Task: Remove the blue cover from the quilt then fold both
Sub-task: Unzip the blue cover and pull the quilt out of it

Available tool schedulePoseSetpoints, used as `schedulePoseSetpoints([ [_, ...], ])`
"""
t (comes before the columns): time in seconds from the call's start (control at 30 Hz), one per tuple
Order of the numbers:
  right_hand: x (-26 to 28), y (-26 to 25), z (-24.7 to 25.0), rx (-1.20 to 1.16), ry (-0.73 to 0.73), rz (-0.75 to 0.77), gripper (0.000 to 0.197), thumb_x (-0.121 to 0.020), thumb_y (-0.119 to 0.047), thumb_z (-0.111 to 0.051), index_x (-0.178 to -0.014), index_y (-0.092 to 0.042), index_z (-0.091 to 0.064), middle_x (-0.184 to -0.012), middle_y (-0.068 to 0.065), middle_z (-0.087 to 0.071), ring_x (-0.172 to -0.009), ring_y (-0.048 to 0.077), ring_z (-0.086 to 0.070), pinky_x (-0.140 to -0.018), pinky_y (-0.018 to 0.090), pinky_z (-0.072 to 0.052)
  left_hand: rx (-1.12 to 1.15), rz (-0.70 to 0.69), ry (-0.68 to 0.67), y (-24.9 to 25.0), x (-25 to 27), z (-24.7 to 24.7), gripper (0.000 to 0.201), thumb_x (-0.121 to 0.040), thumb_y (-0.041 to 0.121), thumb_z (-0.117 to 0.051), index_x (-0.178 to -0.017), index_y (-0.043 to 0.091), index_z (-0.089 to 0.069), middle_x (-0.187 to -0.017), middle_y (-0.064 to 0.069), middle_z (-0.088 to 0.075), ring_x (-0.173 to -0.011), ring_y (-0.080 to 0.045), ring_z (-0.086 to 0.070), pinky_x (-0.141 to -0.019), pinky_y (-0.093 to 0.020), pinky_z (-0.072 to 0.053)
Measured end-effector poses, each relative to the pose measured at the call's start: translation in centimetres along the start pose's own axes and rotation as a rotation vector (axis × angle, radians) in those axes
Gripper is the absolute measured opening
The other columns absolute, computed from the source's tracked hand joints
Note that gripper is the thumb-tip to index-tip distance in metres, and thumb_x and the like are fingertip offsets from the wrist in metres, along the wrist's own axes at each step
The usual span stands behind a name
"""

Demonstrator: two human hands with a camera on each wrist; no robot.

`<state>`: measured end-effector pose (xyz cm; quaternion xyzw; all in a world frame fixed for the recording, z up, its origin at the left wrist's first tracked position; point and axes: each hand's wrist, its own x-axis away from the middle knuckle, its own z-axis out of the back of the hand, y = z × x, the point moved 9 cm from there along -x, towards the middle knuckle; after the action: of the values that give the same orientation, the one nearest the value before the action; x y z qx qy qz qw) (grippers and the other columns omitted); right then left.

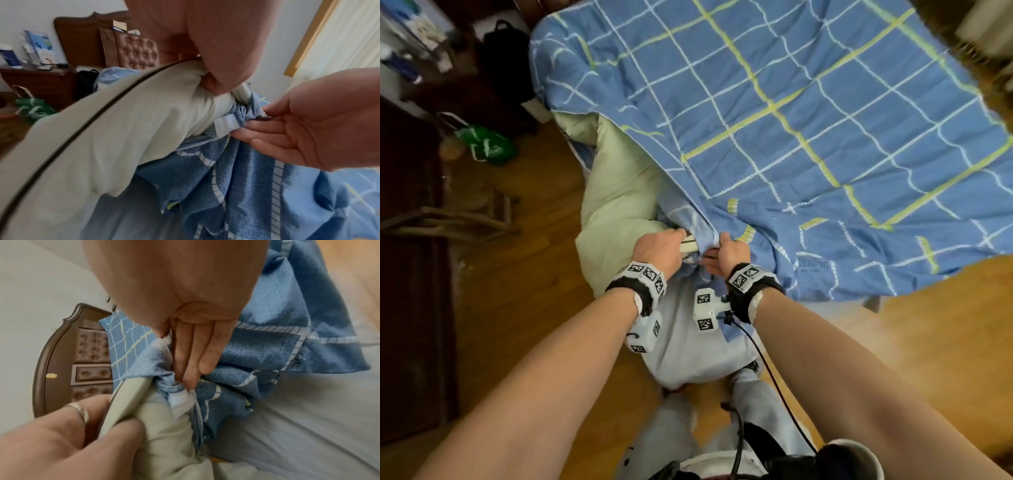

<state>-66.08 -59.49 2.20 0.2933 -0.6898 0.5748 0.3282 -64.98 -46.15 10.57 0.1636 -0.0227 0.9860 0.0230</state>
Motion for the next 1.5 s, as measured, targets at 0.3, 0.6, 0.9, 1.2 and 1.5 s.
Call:
schedulePoseSetpoints([
  [0.3, 0.8, 0.0, 9.0, 0.261, 0.201, -0.067, 0.047, -0.108, -0.026, -0.025, -0.133, 0.006, -0.048, -0.124, 0.019, -0.064, -0.094, 0.023, -0.069, -0.073, 0.031, -0.056, 0.066, 0.233, 0.015, -4.4, 4.9, 1.9, 0.031, -0.082, 0.011, -0.053, -0.107, 0.027, -0.064, -0.098, -0.005, -0.068, -0.086, -0.033, -0.063, -0.066, -0.032, -0.044],
  [0.6, 7.6, -6.7, 16.4, 0.684, 0.619, 0.313, 0.040, -0.099, -0.017, -0.038, -0.133, -0.004, -0.055, -0.133, 0.016, -0.056, -0.126, 0.031, -0.051, -0.097, 0.035, -0.039, 0.245, 0.562, 0.030, -12.4, 12.3, -1.0, 0.044, -0.084, 0.009, -0.051, -0.116, 0.035, -0.065, -0.110, -0.005, -0.069, -0.085, -0.029, -0.060, -0.065, -0.027, -0.043],
  [0.9, 12.3, -9.5, 16.2, 0.595, 0.734, 0.499, 0.048, -0.108, -0.027, -0.022, -0.133, 0.001, -0.053, -0.133, 0.025, -0.055, -0.121, 0.041, -0.052, -0.100, 0.042, -0.038, 0.430, 0.601, 0.053, -8.7, 11.1, -2.9, 0.033, -0.084, 0.016, -0.055, -0.115, 0.024, -0.063, -0.108, -0.011, -0.068, -0.098, -0.034, -0.064, -0.080, -0.036, -0.050],
  [1.2, 9.1, -12.6, 12.5, 0.308, 0.428, 0.578, 0.052, -0.108, -0.034, -0.029, -0.113, 0.011, -0.056, -0.115, 0.026, -0.058, -0.116, 0.039, -0.053, -0.094, 0.037, -0.037, 0.152, 0.178, 0.100, 6.0, 3.6, 1.1, 0.097, -0.061, 0.044, -0.084, -0.141, 0.023, -0.033, -0.139, -0.007, -0.040, -0.125, -0.030, -0.044, -0.100, -0.044, -0.039],
  [1.5, 0.4, -15.7, 17.8, 0.363, 0.174, 0.448, 0.039, -0.106, -0.031, -0.033, -0.106, 0.003, -0.053, -0.107, 0.017, -0.057, -0.101, 0.027, -0.052, -0.088, 0.033, -0.036, 0.115, 0.307, 0.037, 13.3, -2.8, 1.2, 0.029, -0.090, 0.003, -0.046, -0.110, 0.014, -0.064, -0.111, -0.012, -0.063, -0.102, -0.033, -0.063, -0.078, -0.038, -0.050],
])
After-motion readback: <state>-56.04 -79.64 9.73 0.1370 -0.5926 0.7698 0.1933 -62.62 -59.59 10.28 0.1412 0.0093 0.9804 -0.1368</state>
